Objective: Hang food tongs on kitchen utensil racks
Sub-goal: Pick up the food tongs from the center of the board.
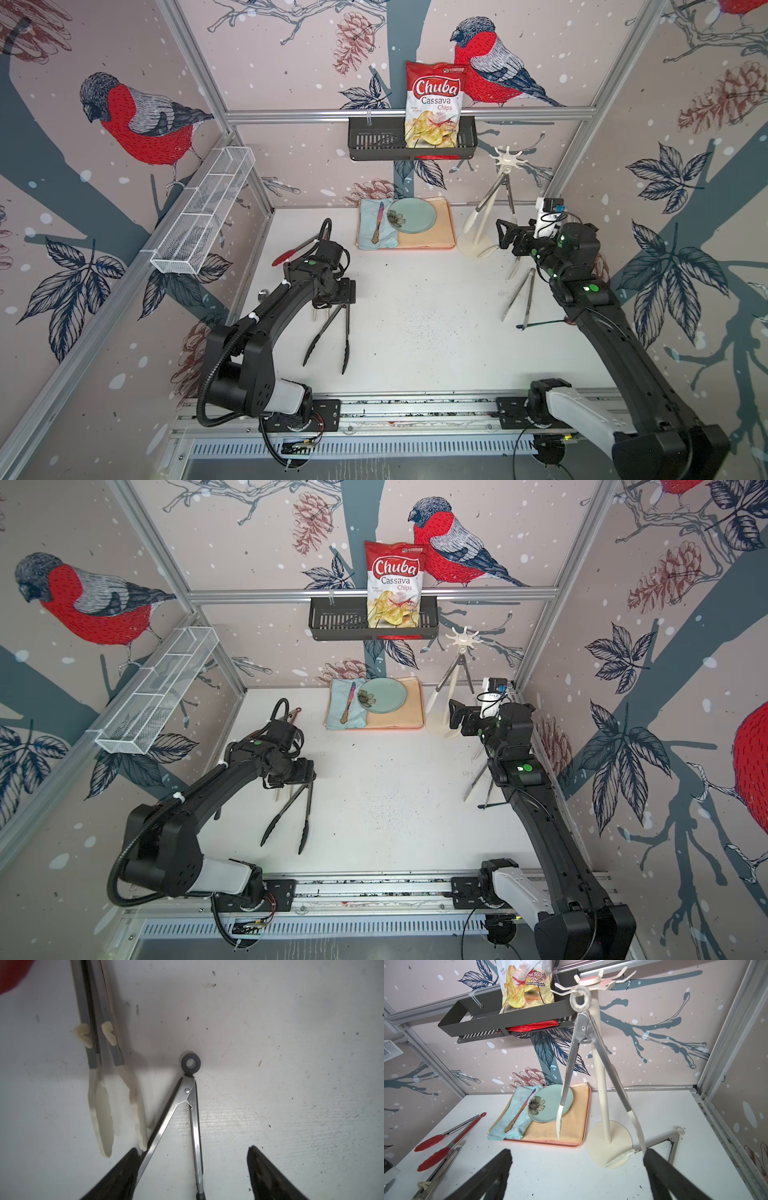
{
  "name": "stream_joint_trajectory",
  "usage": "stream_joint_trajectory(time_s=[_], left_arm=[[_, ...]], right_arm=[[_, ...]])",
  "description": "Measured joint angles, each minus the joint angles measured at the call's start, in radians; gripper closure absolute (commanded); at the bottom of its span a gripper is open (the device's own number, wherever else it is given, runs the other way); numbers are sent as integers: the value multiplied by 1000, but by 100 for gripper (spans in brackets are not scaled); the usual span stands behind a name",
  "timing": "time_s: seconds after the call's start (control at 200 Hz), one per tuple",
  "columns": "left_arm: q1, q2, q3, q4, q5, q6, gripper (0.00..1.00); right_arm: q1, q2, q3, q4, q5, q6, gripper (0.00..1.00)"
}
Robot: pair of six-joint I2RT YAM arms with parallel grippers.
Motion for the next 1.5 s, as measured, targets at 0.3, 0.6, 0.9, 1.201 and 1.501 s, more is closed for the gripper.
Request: stream_joint_trajectory(time_s=[0.3, 0.6, 0.9, 1.201, 1.501], left_arm=[[0, 133, 1, -8, -58, -6, 46], [0, 192, 4, -7, -95, -6, 59], [0, 245, 4, 0, -113, -2, 75], [-13, 236, -9, 31, -106, 54, 85], [-27, 241, -3, 46, -70, 90, 95]], right_arm=[[0, -24, -34, -7, -23, 11, 0], [0, -29, -51, -7, -26, 11, 0], [0, -33, -69, -3, -34, 19, 0], [0, -44, -97, 5, -37, 39, 0], [8, -47, -117, 23, -37, 46, 0]])
